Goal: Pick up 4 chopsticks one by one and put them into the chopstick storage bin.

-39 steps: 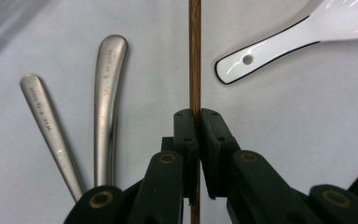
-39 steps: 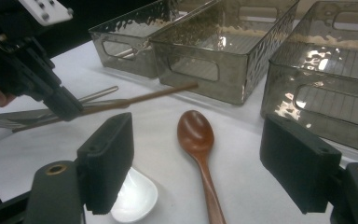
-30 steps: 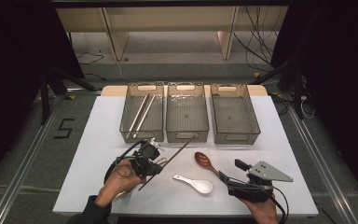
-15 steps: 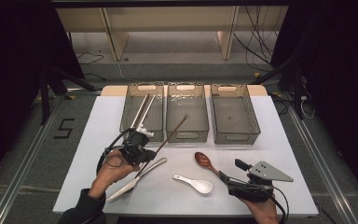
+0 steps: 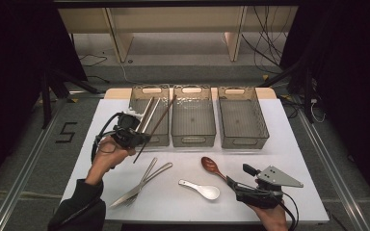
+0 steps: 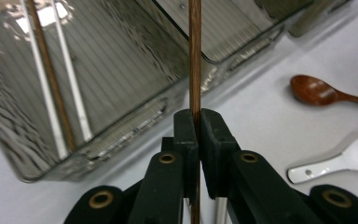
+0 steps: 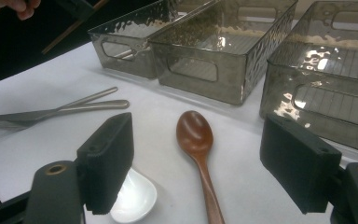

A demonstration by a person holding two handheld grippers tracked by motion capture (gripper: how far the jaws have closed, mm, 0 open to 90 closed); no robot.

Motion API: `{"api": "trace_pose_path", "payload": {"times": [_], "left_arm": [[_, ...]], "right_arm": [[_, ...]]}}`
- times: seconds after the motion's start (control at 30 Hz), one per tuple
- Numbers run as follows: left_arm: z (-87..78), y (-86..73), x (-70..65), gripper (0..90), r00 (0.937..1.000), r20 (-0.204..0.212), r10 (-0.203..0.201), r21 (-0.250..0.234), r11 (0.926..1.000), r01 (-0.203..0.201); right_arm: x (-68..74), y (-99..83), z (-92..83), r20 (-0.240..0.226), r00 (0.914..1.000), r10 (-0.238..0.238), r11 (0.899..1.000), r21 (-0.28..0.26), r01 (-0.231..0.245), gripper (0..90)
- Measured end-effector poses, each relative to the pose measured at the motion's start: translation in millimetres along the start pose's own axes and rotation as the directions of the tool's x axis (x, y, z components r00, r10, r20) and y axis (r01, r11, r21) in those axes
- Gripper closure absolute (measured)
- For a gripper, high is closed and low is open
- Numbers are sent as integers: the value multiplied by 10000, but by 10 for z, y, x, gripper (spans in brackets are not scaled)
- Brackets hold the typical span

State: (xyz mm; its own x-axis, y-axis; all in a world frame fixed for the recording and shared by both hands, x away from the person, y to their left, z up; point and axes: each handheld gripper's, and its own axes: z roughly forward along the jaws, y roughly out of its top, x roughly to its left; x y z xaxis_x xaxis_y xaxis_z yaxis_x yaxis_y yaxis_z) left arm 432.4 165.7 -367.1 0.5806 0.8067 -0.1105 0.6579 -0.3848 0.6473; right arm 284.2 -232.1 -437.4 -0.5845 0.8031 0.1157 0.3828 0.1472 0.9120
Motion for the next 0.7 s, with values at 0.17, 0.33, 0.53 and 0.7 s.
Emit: {"api": "trace_pose_path", "payload": {"times": [0.17,0.33,0.53,0.7], "left_arm": [[-25,114,185,851,9991,-199,-367,-287,9989,361],[-23,233,307,851,9978,-443,-485,-422,9980,467],[9,396,438,851,9956,-841,-425,-569,9977,378],[82,498,564,850,9910,-1237,-505,-667,9969,425]], "right_arm": [[-2,0,-1,-4,10000,12,10000,15,-12,267],[-4,0,1,-2,10000,25,10000,4,-25,267],[-2,-2,3,-12,10000,12,10000,4,-12,267],[-4,-1,0,-22,10000,5,10000,10,-5,267]]}}
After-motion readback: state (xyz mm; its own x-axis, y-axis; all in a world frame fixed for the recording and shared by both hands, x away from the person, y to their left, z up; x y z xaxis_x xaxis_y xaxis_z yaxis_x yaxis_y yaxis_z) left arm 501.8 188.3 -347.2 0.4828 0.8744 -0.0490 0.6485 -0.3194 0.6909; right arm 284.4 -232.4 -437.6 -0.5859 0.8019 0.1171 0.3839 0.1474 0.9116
